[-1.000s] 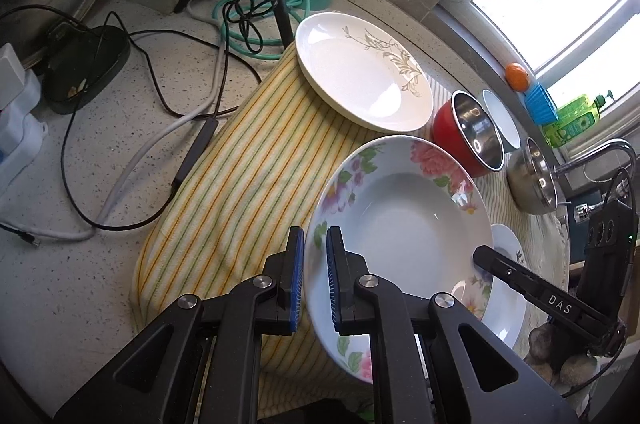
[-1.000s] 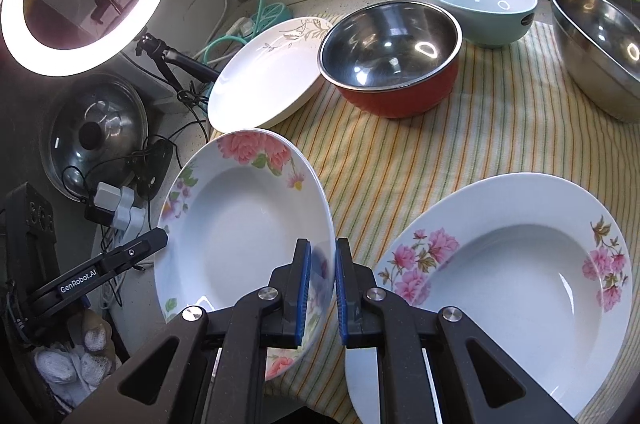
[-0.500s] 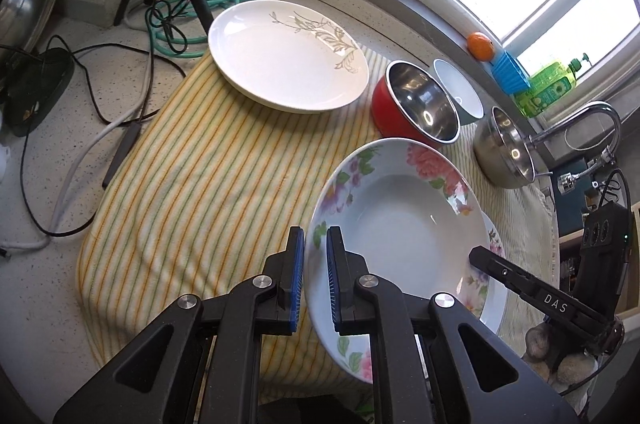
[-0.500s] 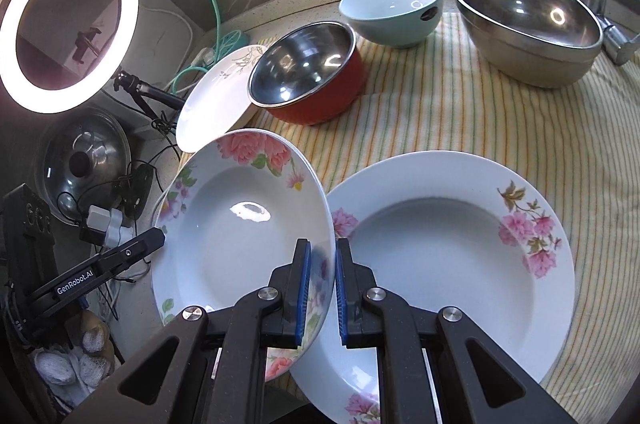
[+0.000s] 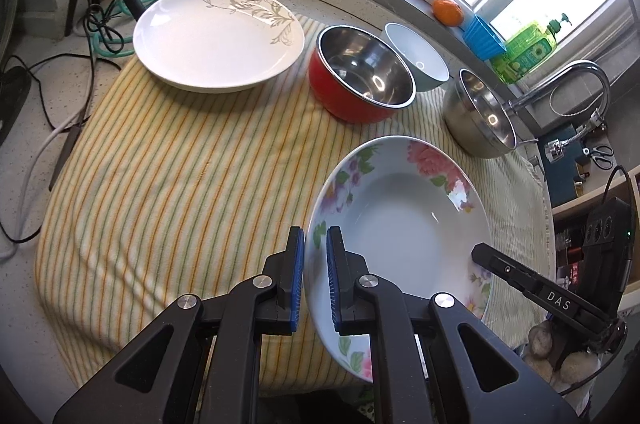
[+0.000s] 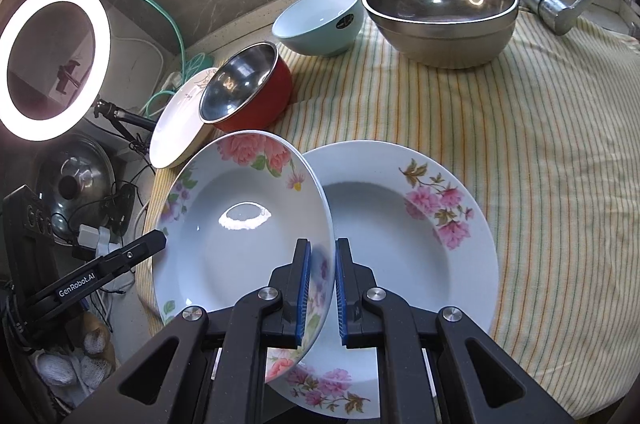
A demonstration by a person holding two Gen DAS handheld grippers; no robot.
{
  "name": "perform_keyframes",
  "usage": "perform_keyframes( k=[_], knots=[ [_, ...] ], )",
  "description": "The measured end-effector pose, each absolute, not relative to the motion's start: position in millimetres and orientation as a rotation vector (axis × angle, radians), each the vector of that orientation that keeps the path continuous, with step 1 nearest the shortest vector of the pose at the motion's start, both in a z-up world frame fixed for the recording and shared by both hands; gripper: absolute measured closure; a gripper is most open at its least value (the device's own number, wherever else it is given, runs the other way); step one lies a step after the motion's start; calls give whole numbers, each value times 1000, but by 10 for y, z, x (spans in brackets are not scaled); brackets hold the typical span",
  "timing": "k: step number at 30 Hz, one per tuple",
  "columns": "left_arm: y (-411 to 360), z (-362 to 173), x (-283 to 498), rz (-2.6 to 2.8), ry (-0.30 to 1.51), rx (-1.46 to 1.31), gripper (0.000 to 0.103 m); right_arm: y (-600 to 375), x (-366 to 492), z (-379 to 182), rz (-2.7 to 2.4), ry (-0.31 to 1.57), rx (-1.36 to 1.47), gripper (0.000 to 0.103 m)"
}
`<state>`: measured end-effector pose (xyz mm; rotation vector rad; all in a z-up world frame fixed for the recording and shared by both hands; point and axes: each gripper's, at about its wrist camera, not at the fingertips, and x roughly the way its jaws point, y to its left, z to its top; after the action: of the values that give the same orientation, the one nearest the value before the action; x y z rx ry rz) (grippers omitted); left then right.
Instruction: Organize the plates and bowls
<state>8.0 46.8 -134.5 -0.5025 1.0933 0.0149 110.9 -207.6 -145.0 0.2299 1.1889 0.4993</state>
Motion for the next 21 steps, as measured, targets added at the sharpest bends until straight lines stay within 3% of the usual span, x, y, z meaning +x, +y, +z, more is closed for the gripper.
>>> perform_keyframes(
  k=[21],
  knots=[
    [-57,-1481,241,-84,1157,-445,93,-2637,1040,-1575,386,1196,273,92]
  ],
)
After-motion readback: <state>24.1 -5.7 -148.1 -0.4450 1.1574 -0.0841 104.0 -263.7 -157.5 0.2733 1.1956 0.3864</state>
